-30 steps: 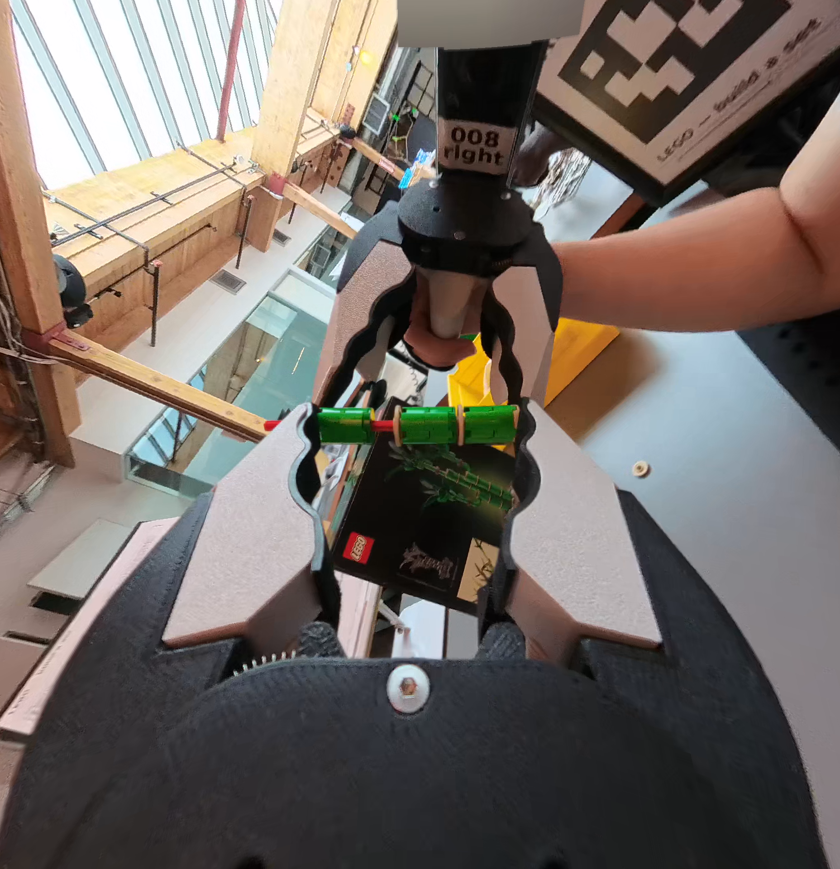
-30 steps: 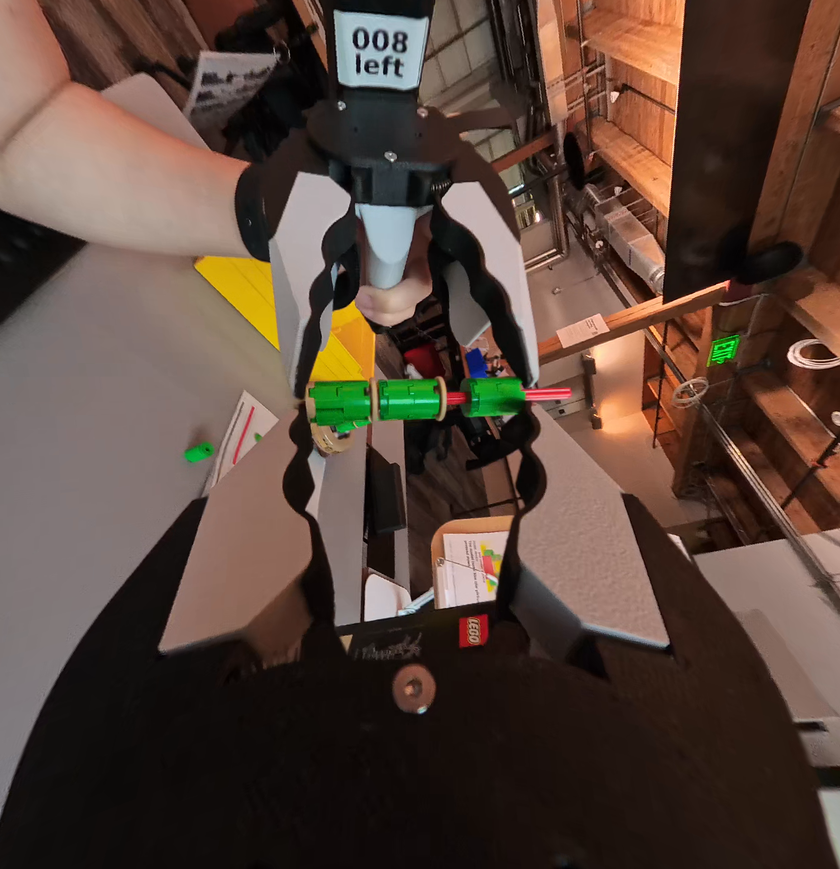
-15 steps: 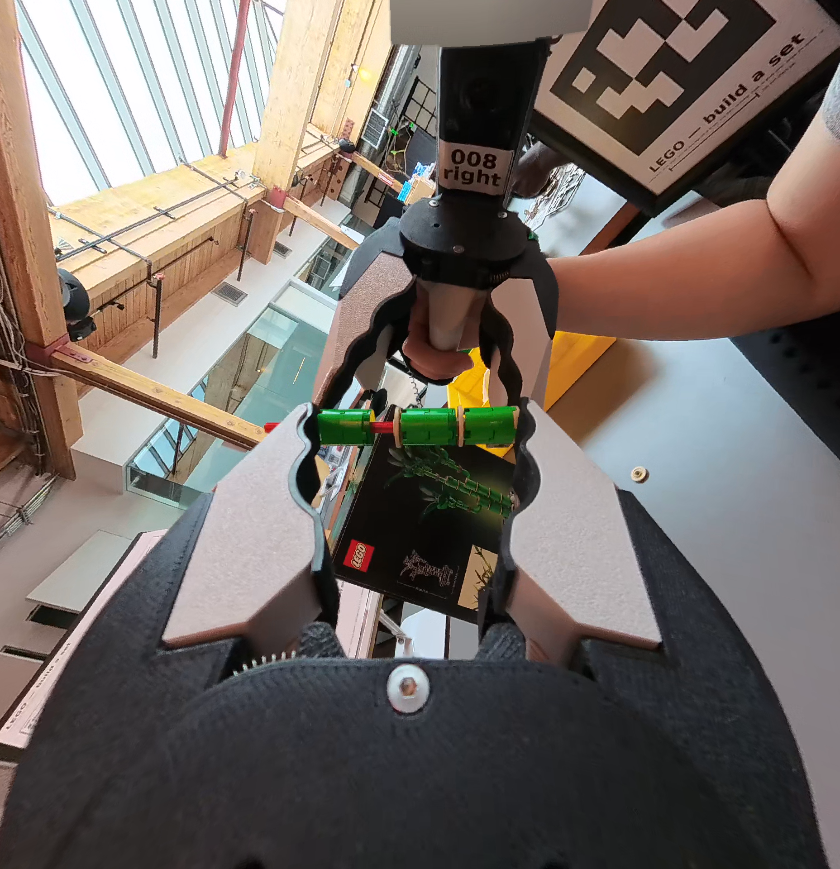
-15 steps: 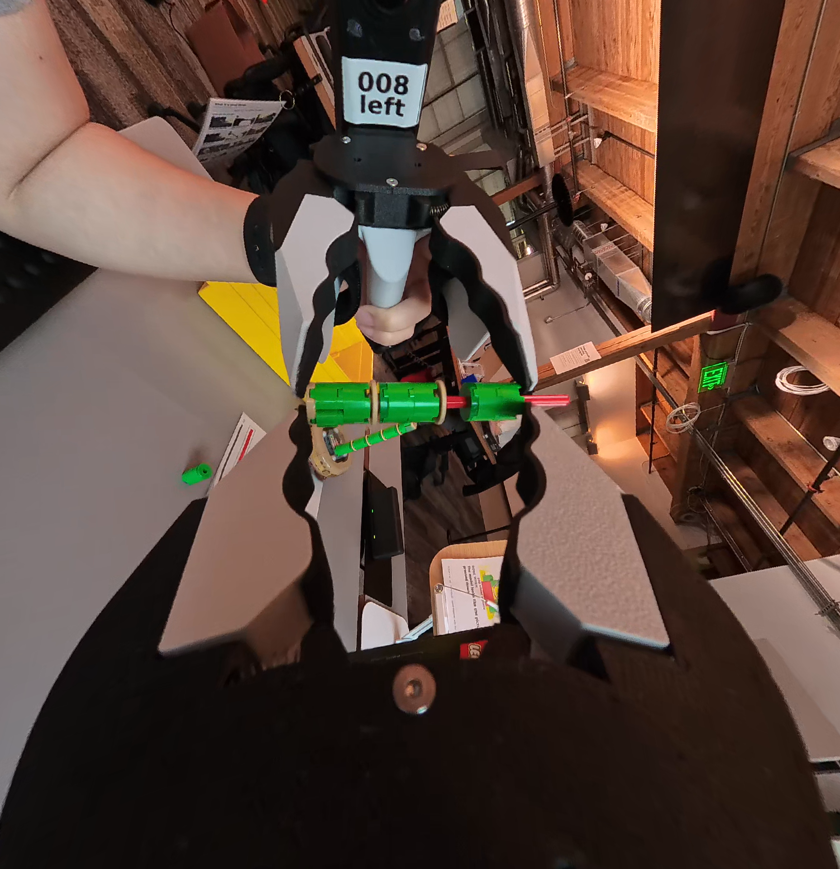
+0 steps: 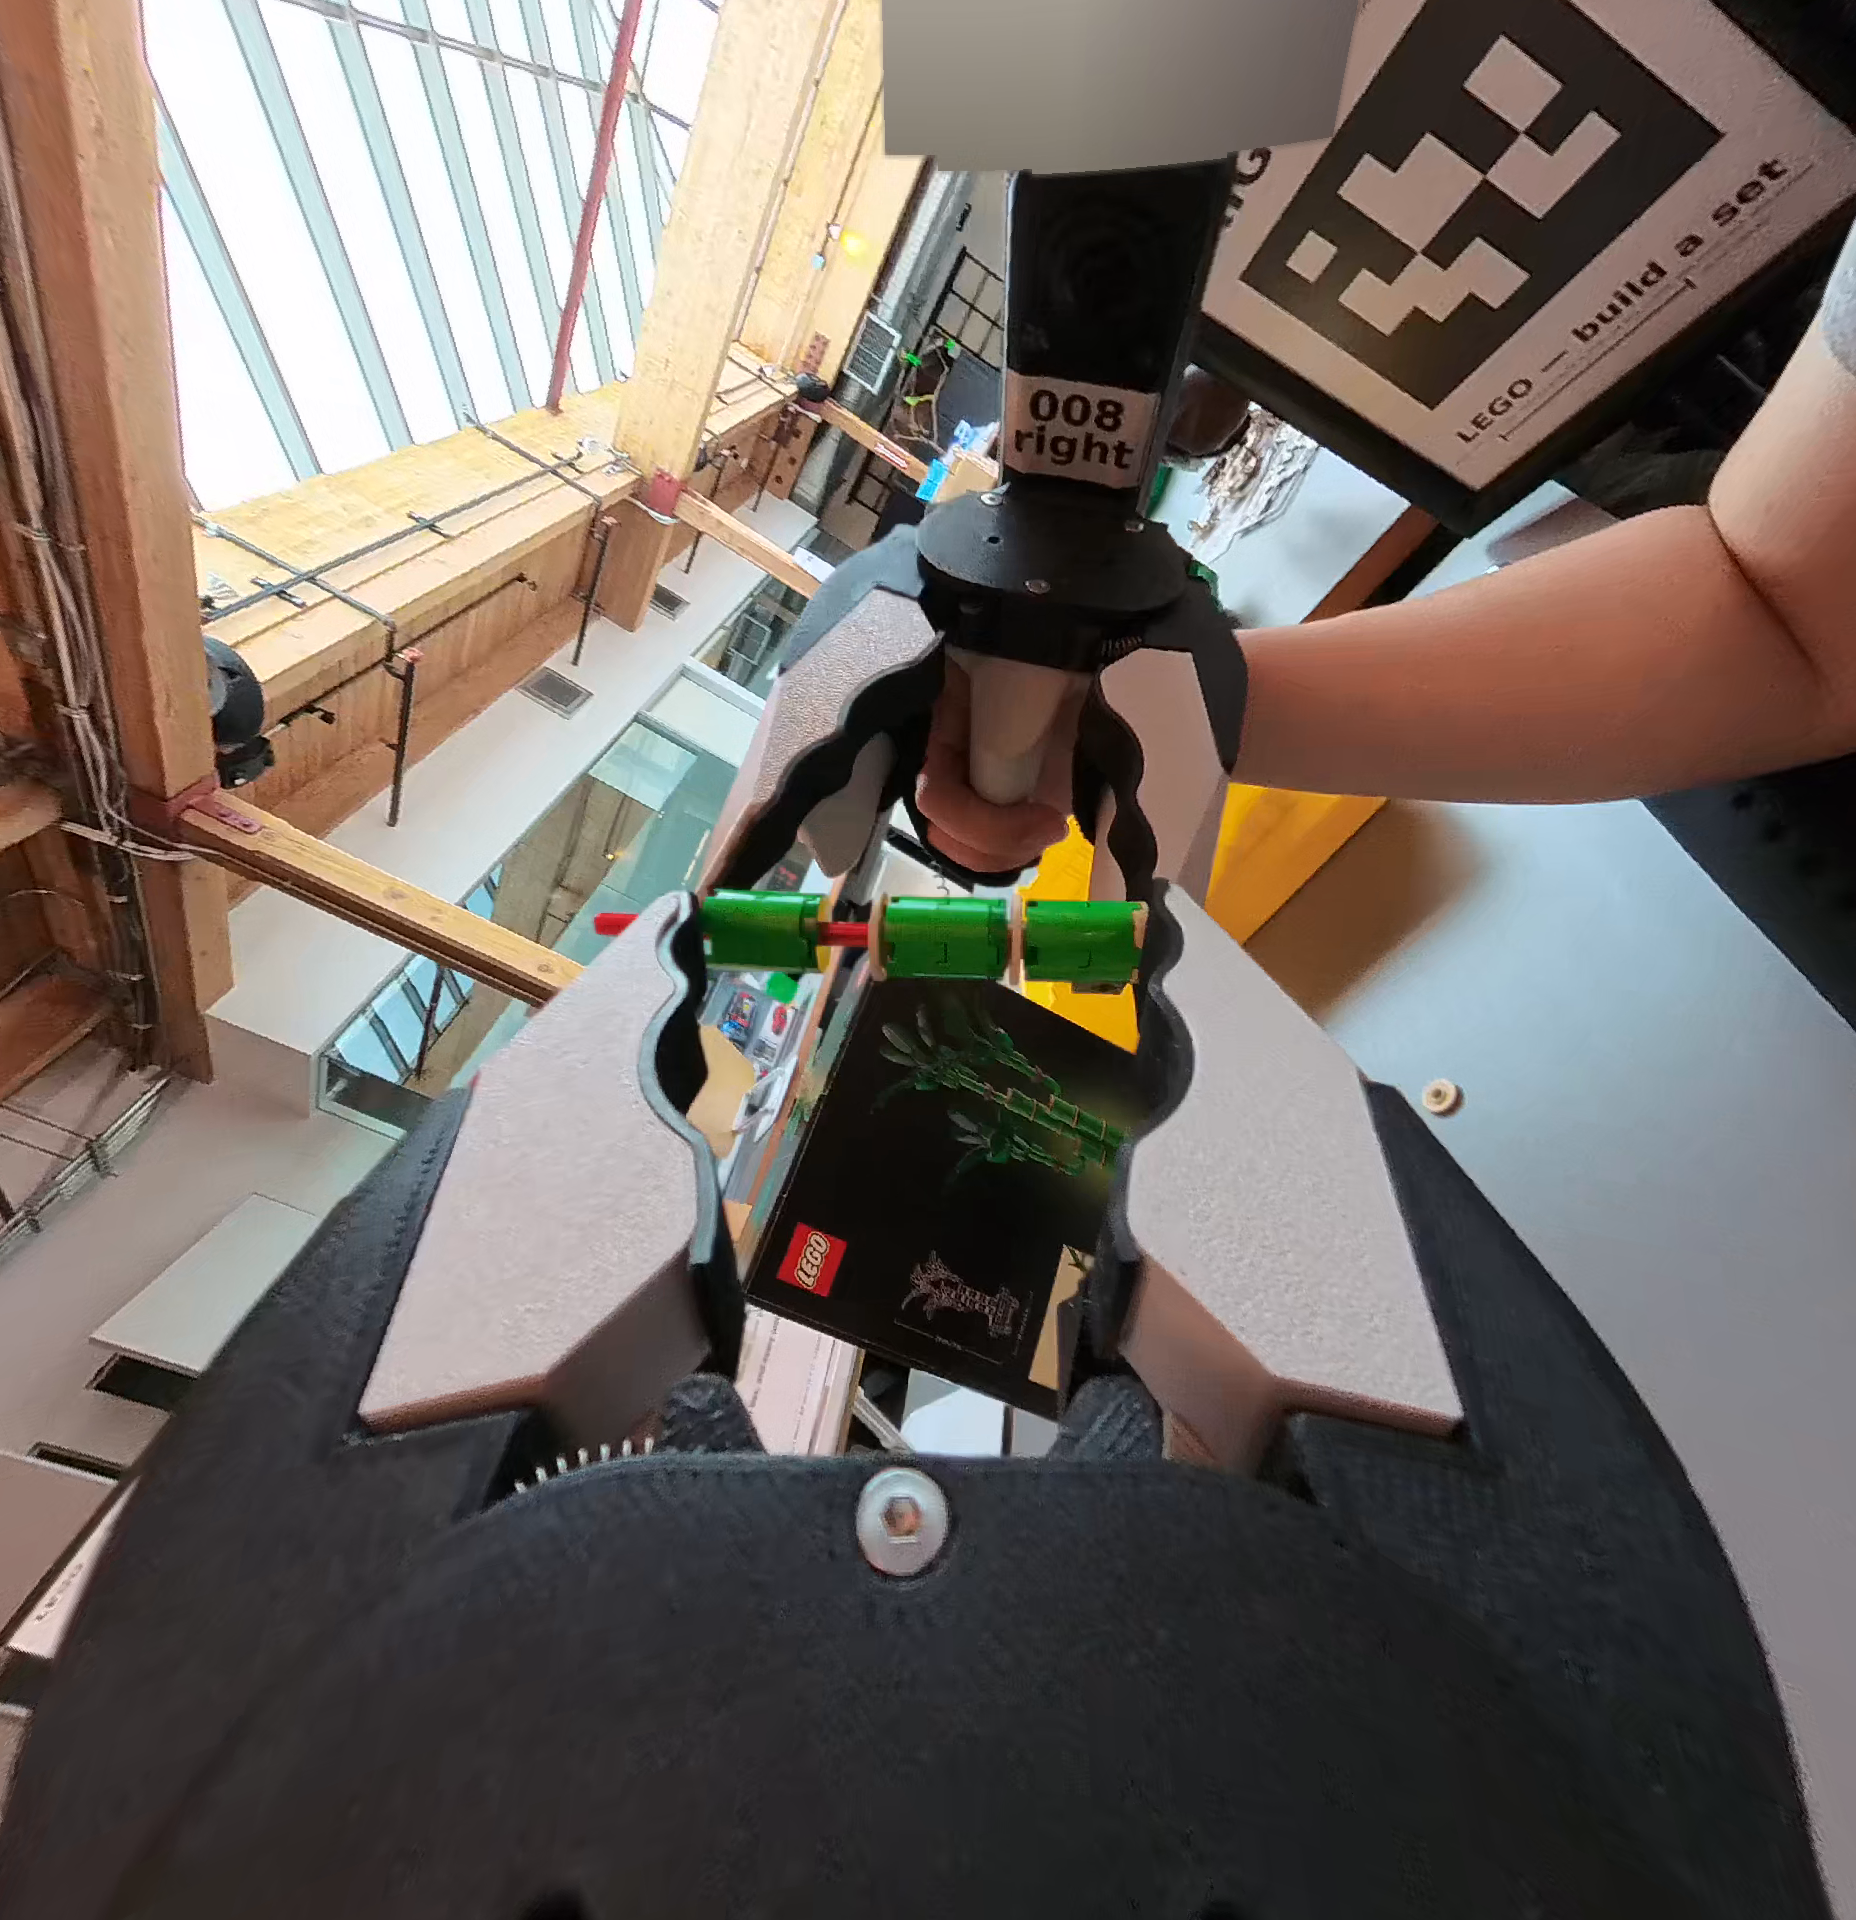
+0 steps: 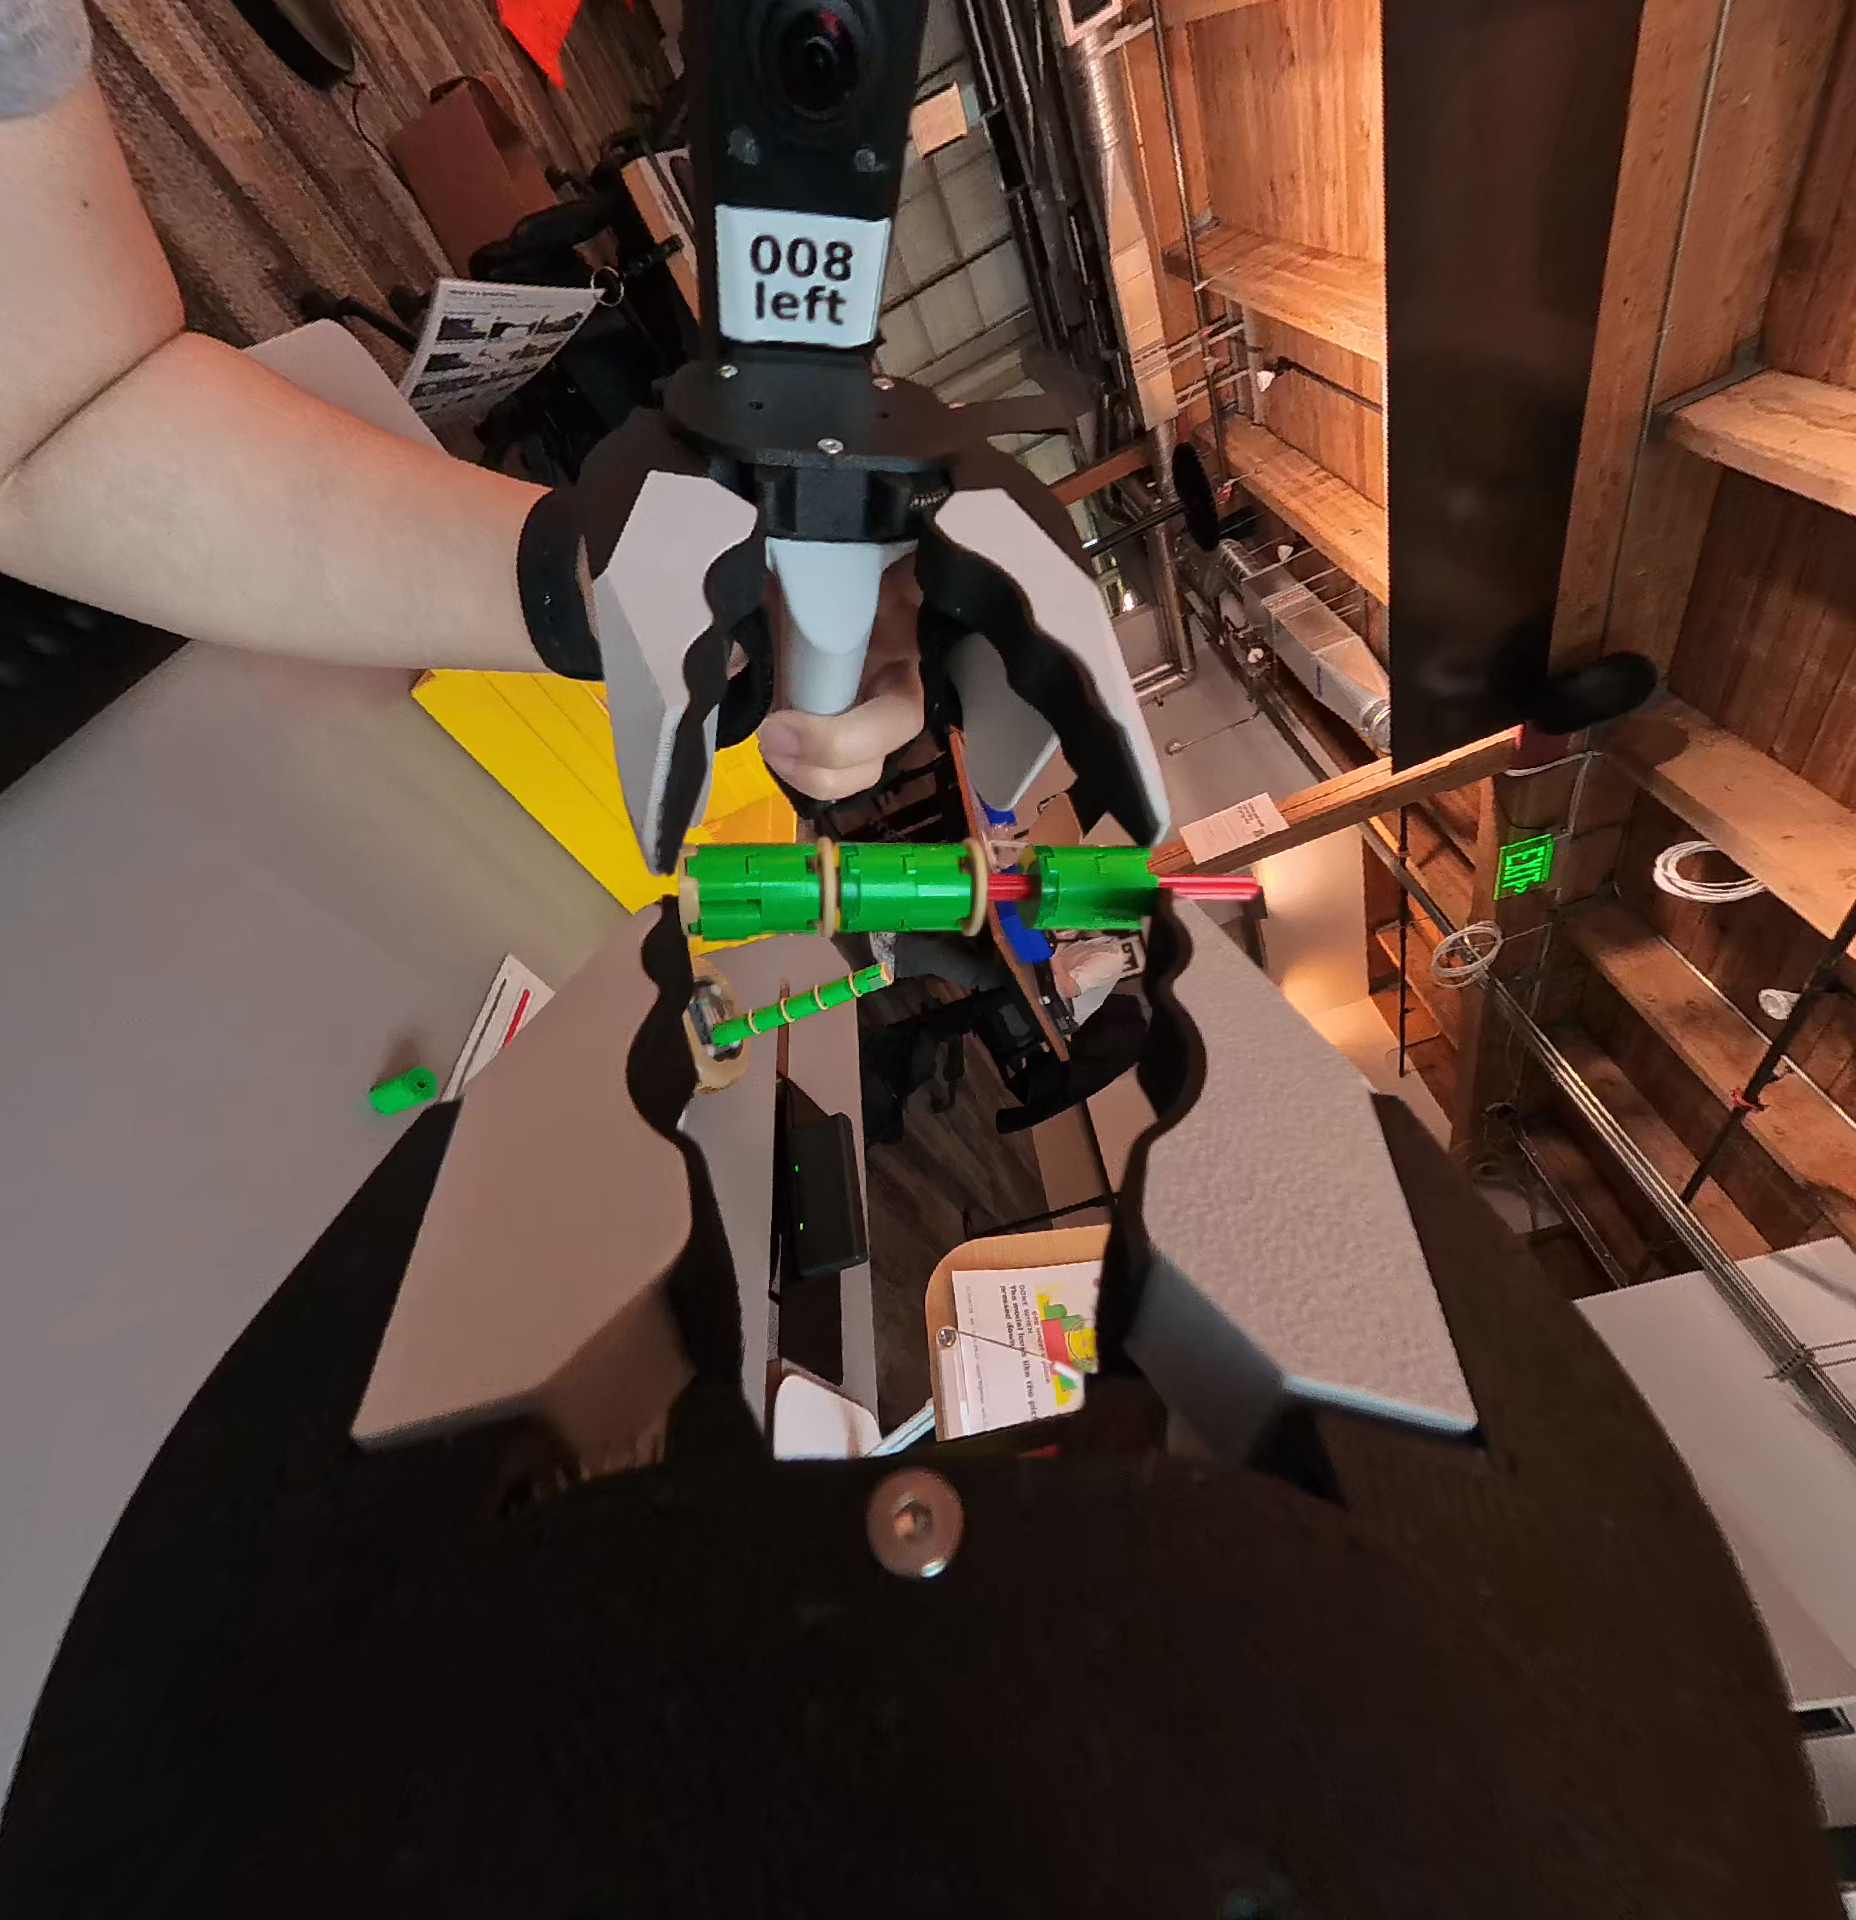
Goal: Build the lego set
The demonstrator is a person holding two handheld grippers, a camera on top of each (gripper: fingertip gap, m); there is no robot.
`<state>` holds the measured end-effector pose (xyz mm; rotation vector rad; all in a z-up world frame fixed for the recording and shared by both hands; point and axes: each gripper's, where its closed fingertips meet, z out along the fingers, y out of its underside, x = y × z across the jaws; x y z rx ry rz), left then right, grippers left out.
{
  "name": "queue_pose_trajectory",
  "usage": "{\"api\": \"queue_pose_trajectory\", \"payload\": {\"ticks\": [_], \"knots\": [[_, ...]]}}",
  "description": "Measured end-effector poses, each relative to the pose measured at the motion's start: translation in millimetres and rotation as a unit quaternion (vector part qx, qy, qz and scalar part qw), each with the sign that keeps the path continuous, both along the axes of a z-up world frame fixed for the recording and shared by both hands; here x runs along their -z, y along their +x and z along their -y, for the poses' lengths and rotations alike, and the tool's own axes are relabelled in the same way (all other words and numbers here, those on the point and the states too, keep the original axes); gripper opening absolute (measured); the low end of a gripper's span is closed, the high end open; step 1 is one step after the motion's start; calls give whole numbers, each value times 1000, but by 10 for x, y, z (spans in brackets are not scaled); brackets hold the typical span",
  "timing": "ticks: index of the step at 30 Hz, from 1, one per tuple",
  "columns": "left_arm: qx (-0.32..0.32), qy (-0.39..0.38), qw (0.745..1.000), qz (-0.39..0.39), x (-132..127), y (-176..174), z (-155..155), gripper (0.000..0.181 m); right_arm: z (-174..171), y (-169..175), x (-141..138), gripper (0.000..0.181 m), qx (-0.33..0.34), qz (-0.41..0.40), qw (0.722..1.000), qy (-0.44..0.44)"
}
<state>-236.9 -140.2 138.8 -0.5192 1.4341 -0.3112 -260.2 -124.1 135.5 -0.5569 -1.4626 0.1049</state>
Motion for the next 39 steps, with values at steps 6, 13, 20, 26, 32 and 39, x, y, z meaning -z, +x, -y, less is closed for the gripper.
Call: {"api": "queue_pose_trajectory", "payload": {"ticks": [6,13,20,26,32,39], "knots": [[0,4,1000,24,-46,-7,8,76,10,59,-92,87,6,-20,1000,16],[-19,-14,1000,4,-7,-68,-70,91,32,79,-97,87,-1,-20,1000,13],[-63,6,998,-30,88,-58,-139,88,-14,24,21,87,14,14,1000,15],[-56,15,998,-35,91,-67,-68,87,48,-12,42,87,1,21,1000,18],[5,7,1000,-16,48,-59,125,85,187,-46,5,87,-33,12,999,9],[61,-4,998,27,-59,-56,265,88,307,-41,-67,87,-75,-11,997,-11]]}}
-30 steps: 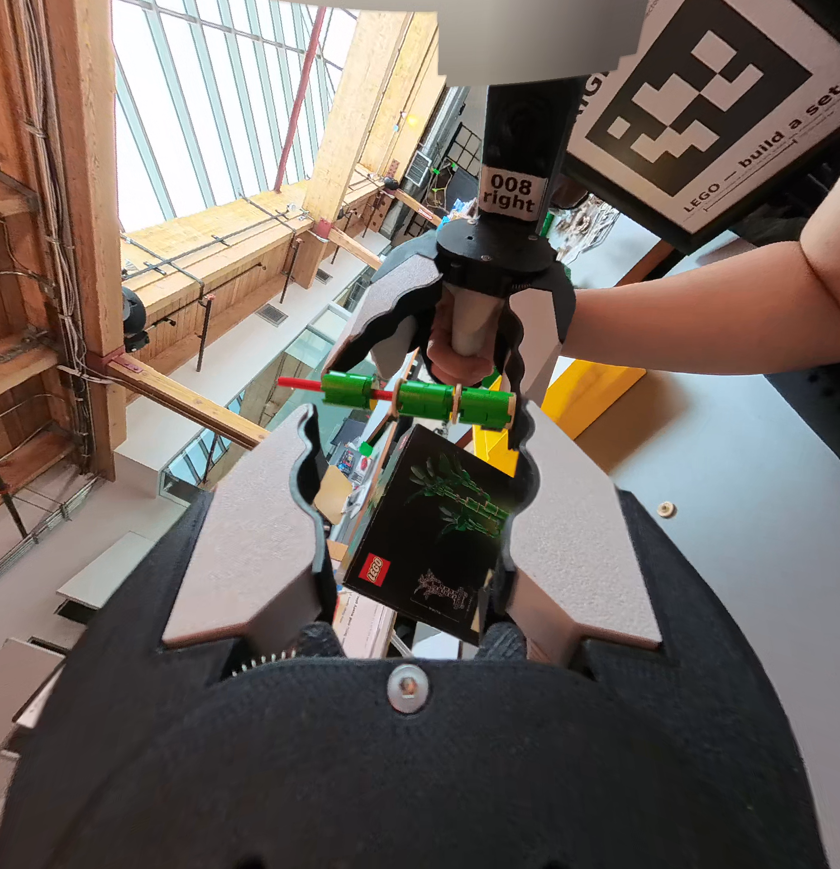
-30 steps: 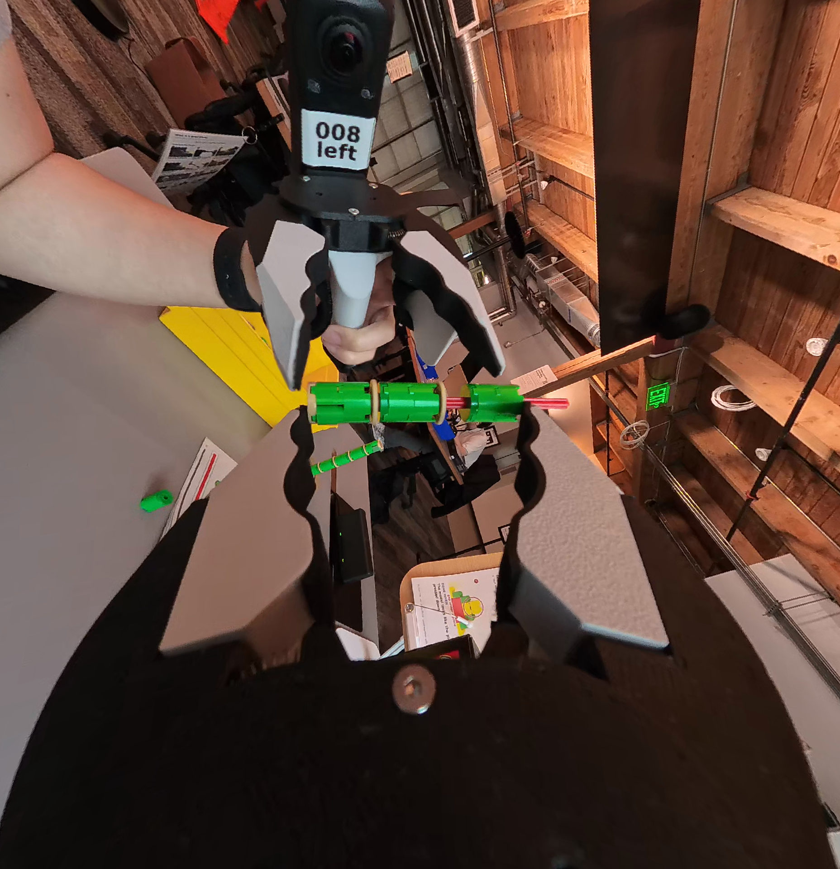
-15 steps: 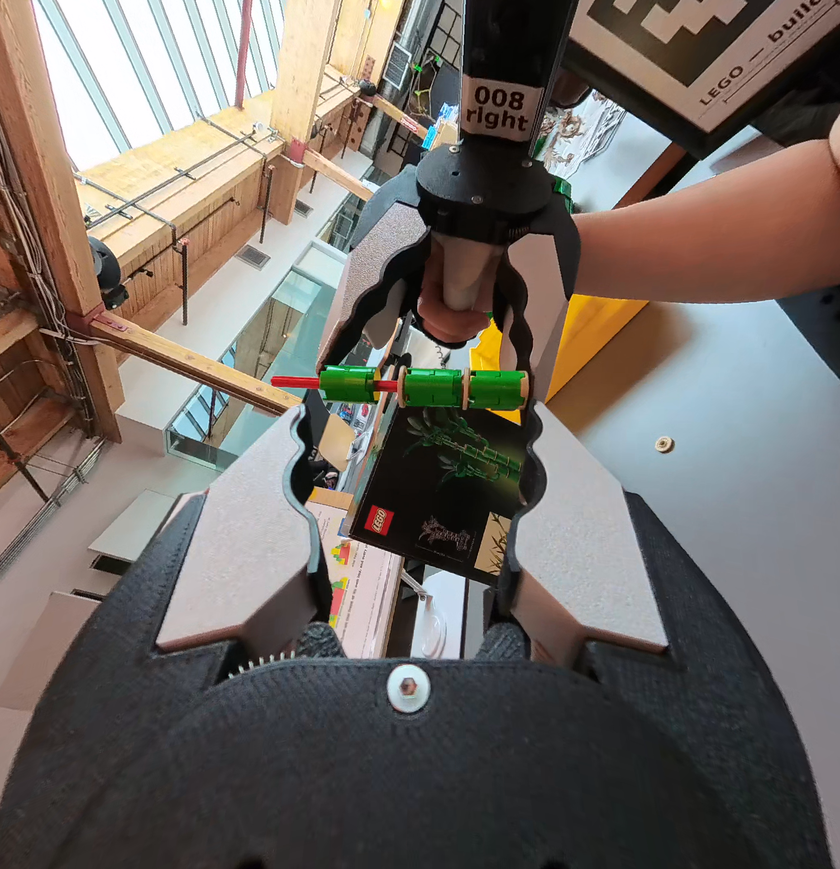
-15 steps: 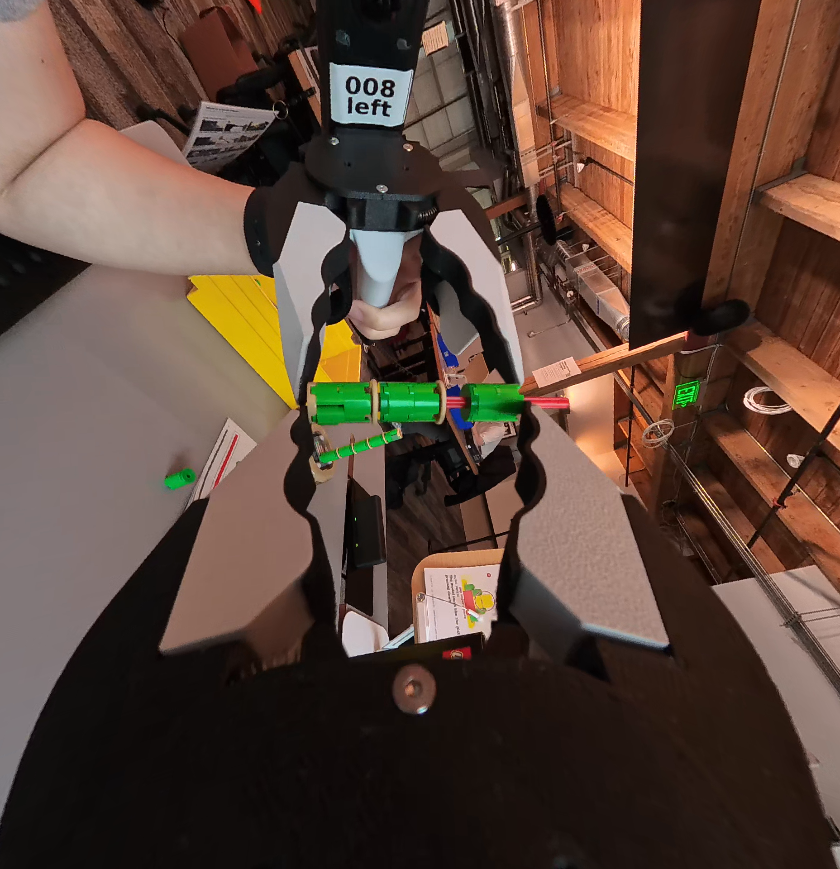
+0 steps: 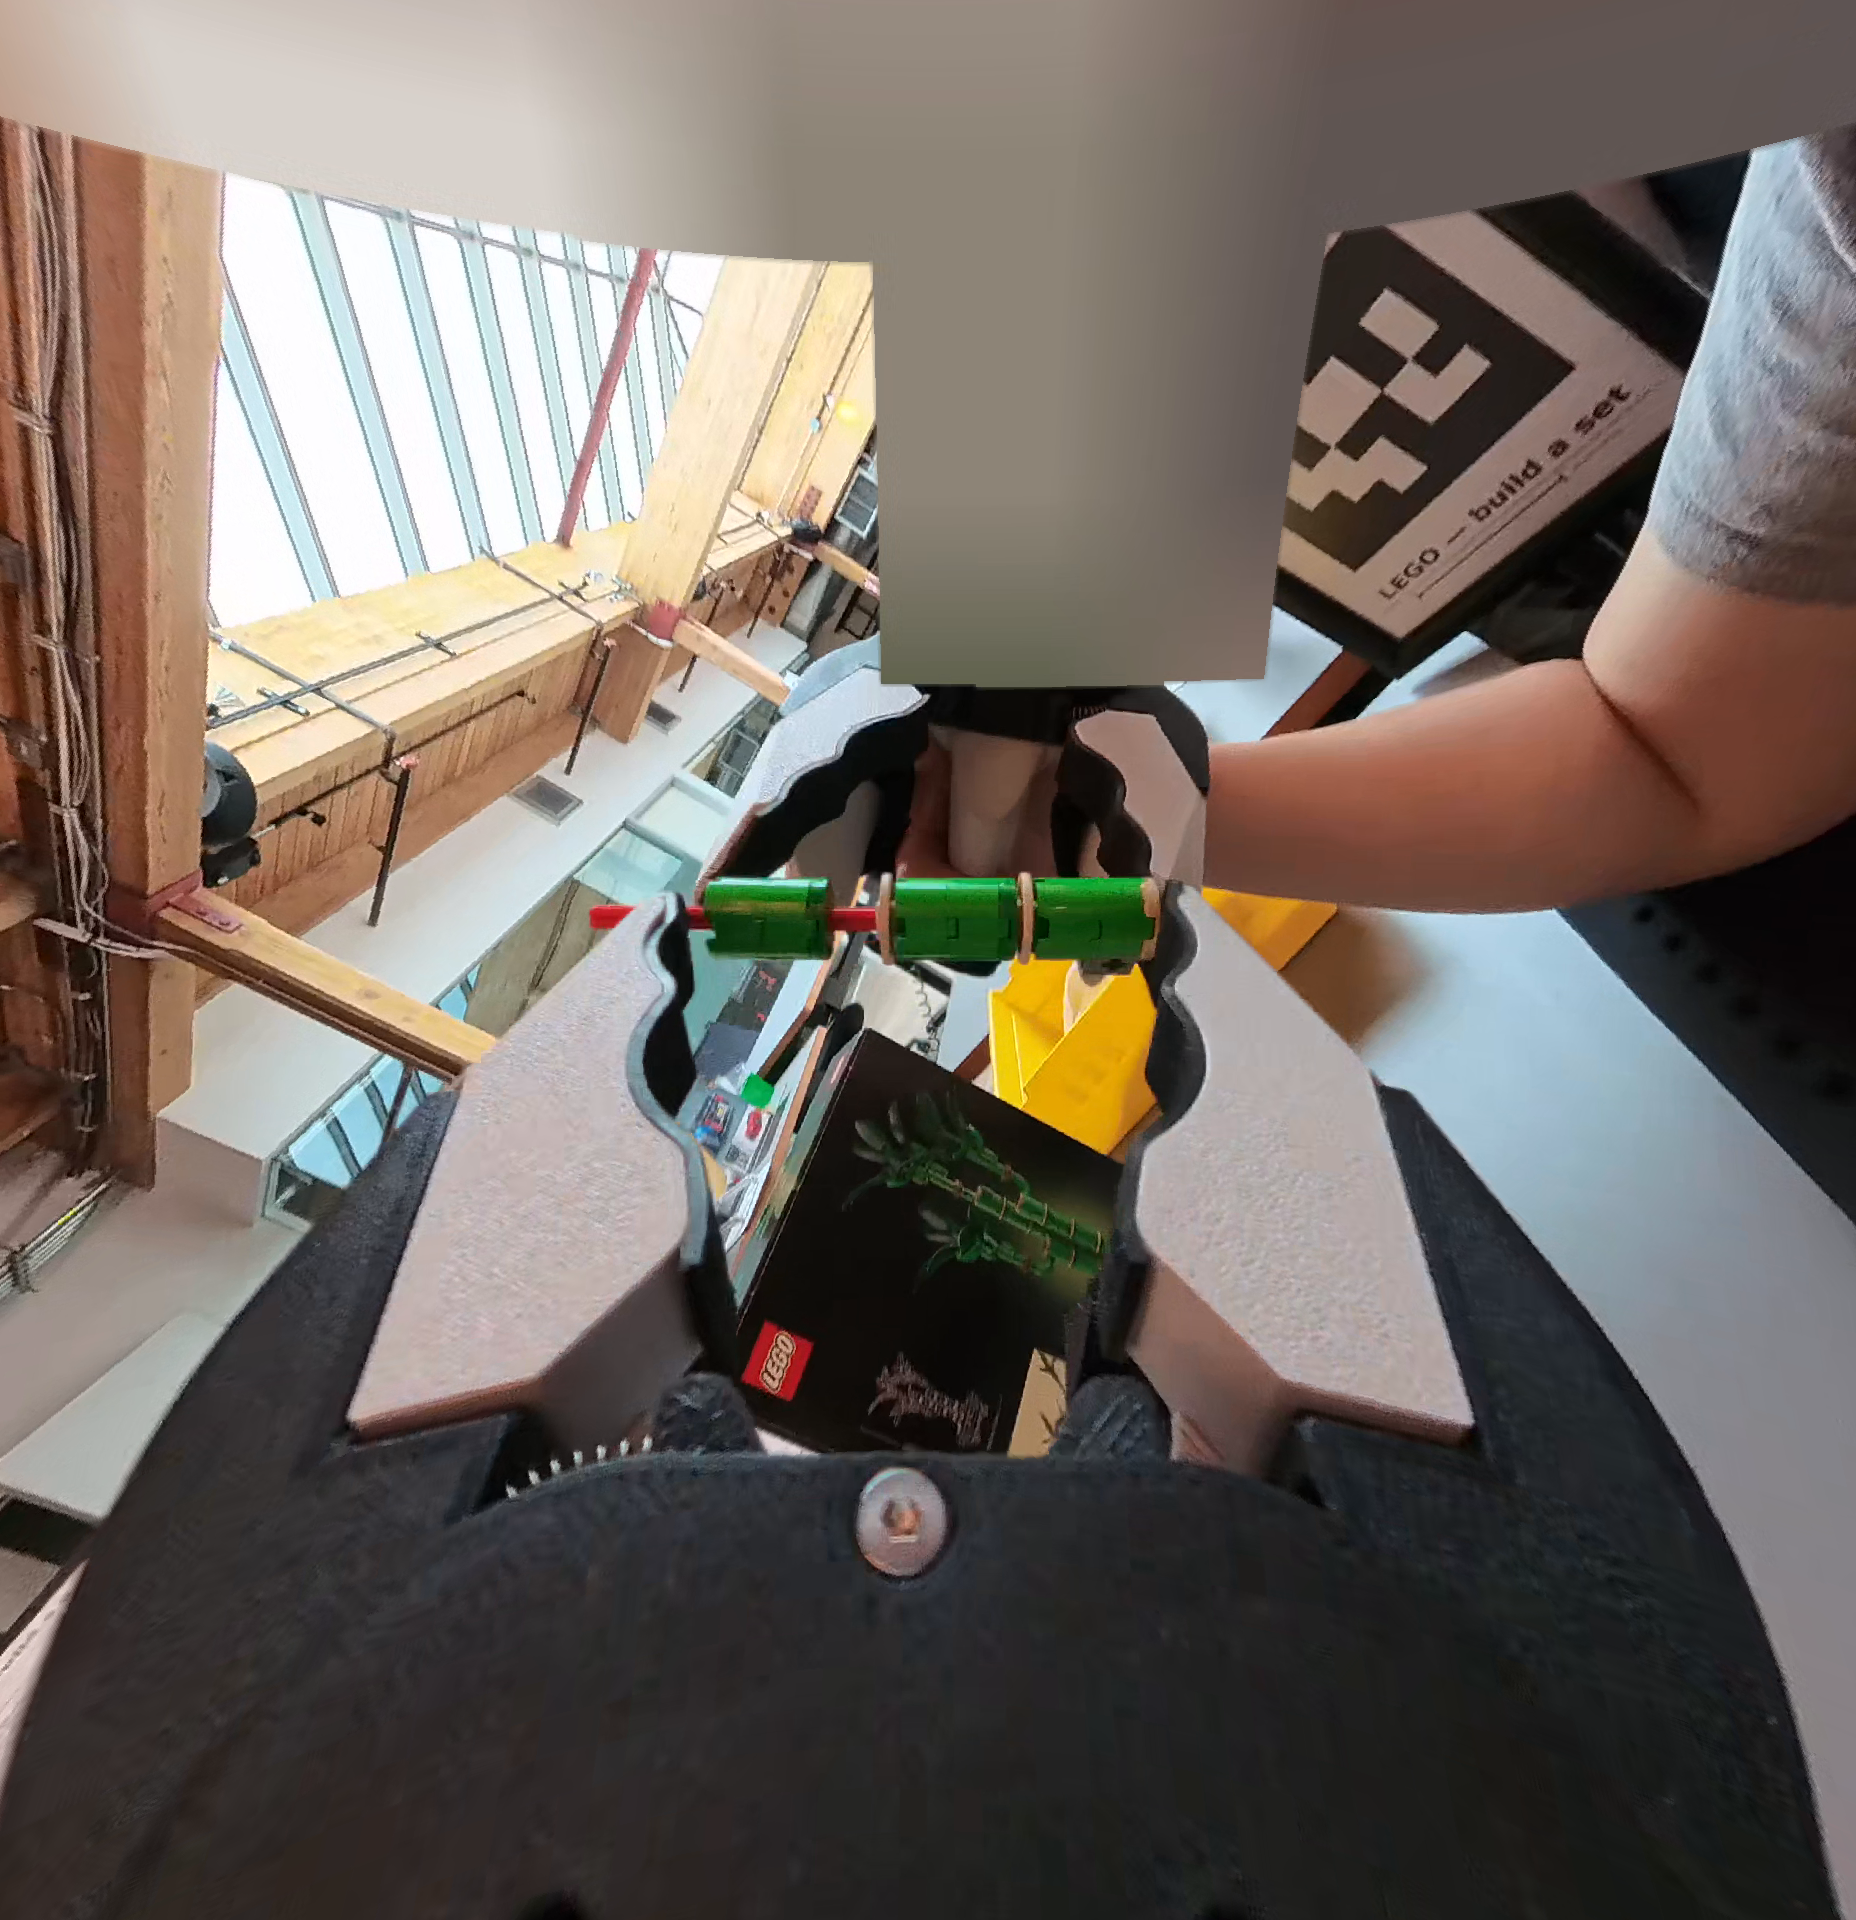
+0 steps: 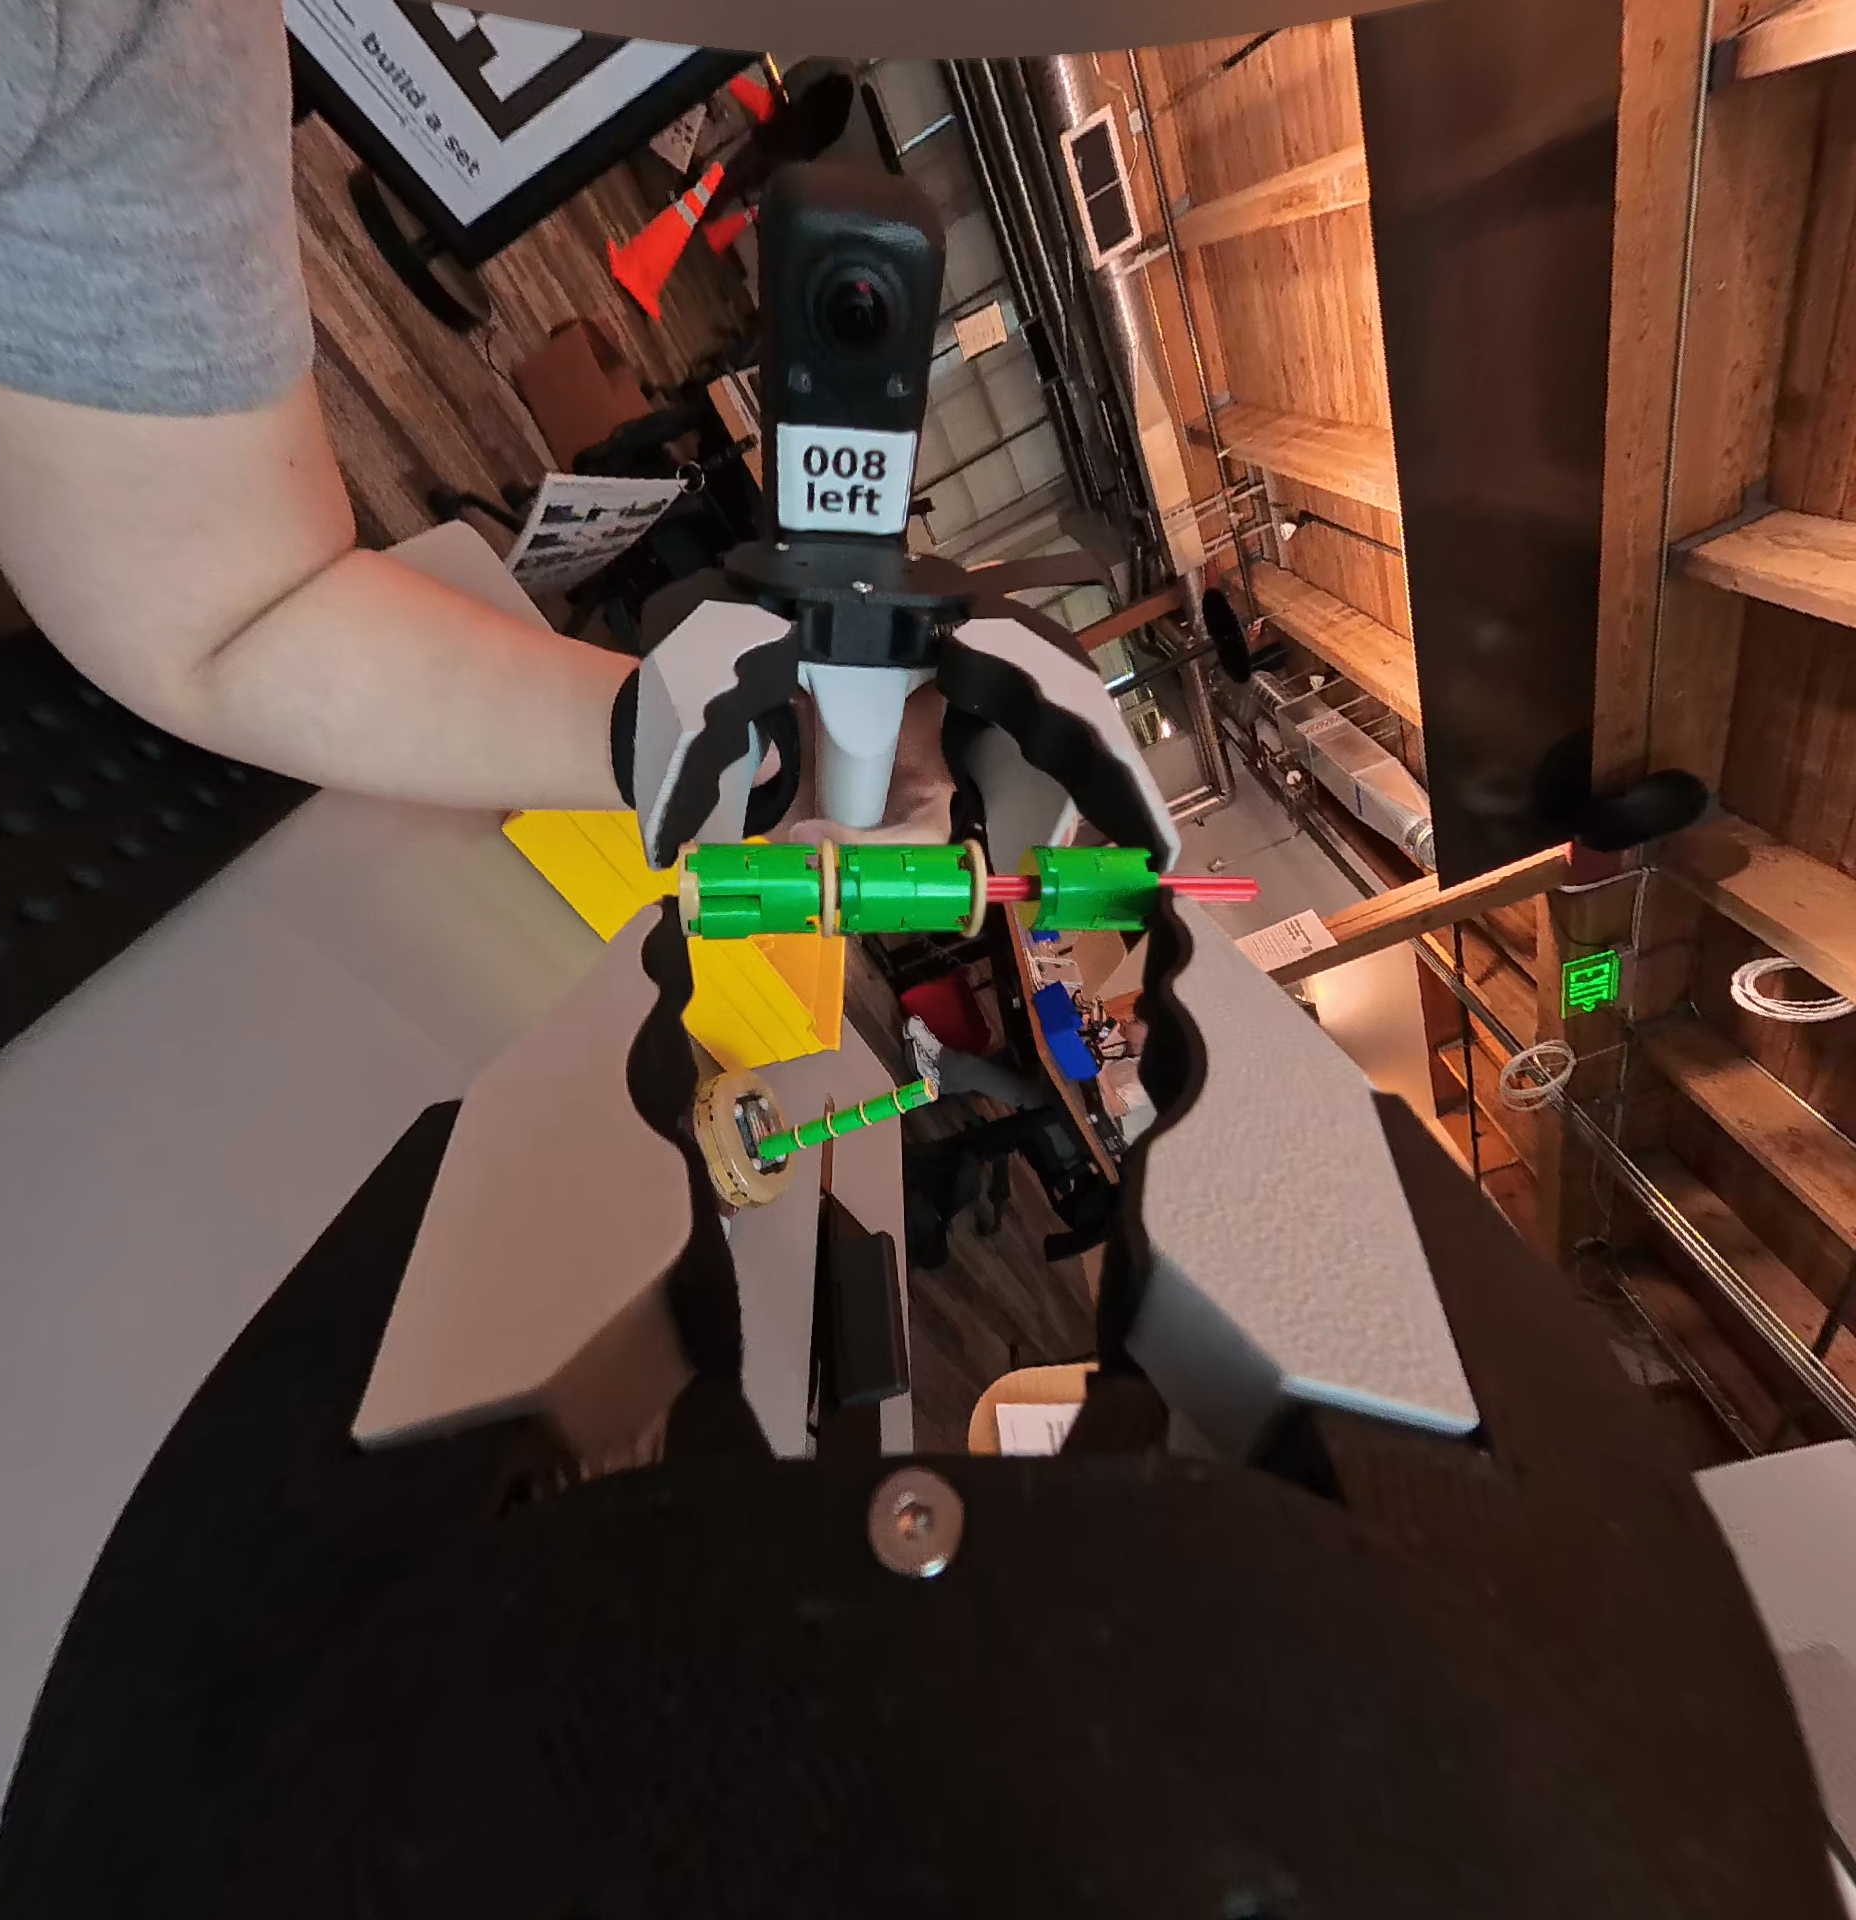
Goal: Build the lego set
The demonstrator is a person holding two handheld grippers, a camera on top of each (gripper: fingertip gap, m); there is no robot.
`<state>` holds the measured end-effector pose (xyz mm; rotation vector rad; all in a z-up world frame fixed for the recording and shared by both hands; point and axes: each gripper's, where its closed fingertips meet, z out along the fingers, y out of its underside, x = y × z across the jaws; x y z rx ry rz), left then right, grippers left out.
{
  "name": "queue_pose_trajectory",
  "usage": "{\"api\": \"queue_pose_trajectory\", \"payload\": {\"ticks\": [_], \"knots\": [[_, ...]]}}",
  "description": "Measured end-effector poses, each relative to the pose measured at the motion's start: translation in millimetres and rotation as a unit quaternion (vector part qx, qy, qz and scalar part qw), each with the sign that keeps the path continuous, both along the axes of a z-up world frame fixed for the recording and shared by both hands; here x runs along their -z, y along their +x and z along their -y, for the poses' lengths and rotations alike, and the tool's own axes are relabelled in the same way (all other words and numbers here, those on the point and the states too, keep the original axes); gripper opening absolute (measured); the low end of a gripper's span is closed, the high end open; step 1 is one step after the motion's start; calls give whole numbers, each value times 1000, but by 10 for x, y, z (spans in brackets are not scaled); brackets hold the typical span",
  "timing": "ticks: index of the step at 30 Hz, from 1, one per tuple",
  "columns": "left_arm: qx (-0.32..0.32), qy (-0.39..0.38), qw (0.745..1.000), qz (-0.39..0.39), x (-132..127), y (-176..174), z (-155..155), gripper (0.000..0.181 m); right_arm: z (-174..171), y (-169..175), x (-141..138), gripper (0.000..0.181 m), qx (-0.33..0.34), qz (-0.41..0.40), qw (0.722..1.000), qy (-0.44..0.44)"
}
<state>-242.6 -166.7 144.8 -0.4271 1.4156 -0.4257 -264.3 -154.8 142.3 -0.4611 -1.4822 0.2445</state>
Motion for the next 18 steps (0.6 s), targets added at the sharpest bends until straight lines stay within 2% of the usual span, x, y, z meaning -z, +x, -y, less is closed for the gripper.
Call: {"api": "queue_pose_trajectory", "payload": {"ticks": [9,18], "knots": [[28,-7,999,14,-1,32,46,86,-3,-20,28,87,-14,2,1000,-17],[3,-8,1000,6,18,34,-52,86,-128,-47,67,86,16,10,1000,-23]]}}
